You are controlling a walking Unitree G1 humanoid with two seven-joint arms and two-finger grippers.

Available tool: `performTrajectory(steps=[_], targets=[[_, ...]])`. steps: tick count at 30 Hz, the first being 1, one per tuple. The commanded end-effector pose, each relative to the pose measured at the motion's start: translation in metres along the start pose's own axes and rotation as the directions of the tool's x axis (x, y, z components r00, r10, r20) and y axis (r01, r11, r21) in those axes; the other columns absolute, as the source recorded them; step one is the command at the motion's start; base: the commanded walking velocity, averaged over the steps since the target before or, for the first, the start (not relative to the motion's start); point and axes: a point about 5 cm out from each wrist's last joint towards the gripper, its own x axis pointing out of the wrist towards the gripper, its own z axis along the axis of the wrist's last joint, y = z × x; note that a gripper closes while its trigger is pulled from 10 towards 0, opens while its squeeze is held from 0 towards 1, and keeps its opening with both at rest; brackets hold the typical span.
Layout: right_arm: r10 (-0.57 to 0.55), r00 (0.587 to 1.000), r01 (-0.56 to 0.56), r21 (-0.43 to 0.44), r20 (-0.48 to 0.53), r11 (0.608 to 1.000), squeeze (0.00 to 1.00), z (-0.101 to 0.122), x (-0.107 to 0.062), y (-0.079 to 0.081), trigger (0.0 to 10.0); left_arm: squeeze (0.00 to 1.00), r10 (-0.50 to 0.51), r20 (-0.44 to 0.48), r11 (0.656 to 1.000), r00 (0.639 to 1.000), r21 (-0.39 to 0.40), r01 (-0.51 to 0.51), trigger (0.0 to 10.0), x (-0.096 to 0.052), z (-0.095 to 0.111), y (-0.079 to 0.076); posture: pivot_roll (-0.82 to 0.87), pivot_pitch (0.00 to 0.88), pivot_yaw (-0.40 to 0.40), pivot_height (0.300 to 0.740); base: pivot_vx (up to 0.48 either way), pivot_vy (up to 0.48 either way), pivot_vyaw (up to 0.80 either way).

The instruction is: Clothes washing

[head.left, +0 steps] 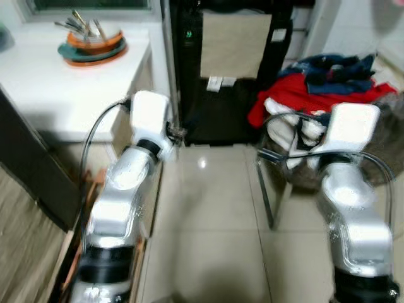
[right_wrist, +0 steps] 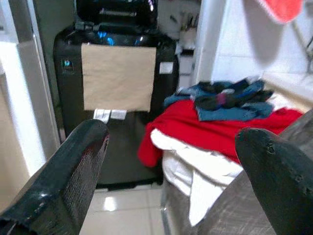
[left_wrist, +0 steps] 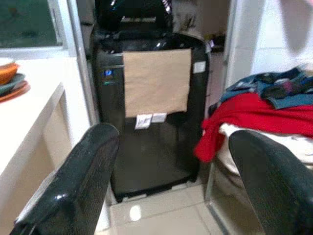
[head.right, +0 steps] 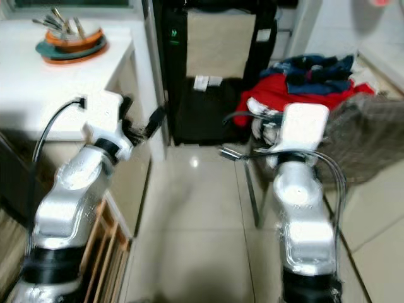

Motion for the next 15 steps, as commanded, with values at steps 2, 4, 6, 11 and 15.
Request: performTrajectory(steps=[2,4,6,11,15], targets=[[-0.025,0.999,0.025,-0.002,-0.03,1.0,0.0,-0.0035,0.0,-0.0063,10.0,0.0,-0.008,-0.008,1.0,1.0,-0.019,0.008,10.0,0.0006,0.0014,-0.0072,-0.08,0.0,0.042,0.74,0.424,0.0,0.0],[-0.024,0.999,0.025,0.013,-0.043,1.0,0.0,-0.0046,0.0,-0.0052,10.0,0.0,-0.001,-0.015,1.0,1.0,-0.028,0.001,10.0,0.0006,0.0013,-0.0063,-0.08,0.0,0.043,0.74,0.428,0.0,0.0],[-0.026,0.998,0.027,0.009,-0.053,1.0,0.0,-0.0053,0.0,-0.0037,10.0,0.0,0.001,-0.024,0.999,1.0,-0.033,-0.002,10.0,0.0008,0.0015,-0.0056,-0.08,0.0,0.045,0.74,0.429,0.0,0.0],[-0.024,0.999,0.023,-0.016,-0.048,1.0,0.0,-0.0051,-0.0003,-0.0011,10.0,0.0,0.006,-0.028,0.999,1.0,-0.037,-0.007,10.0,0.0012,0.0037,-0.0038,-0.08,0.0,0.046,0.74,0.427,0.0,0.0],[0.011,0.999,-0.013,-0.05,-0.049,0.999,0.0,-0.0044,0.0006,0.0015,10.0,0.0,0.007,-0.026,0.999,1.0,-0.046,-0.008,10.0,0.0011,0.005,-0.0043,-0.08,0.0,0.043,0.74,0.427,0.0,0.4]])
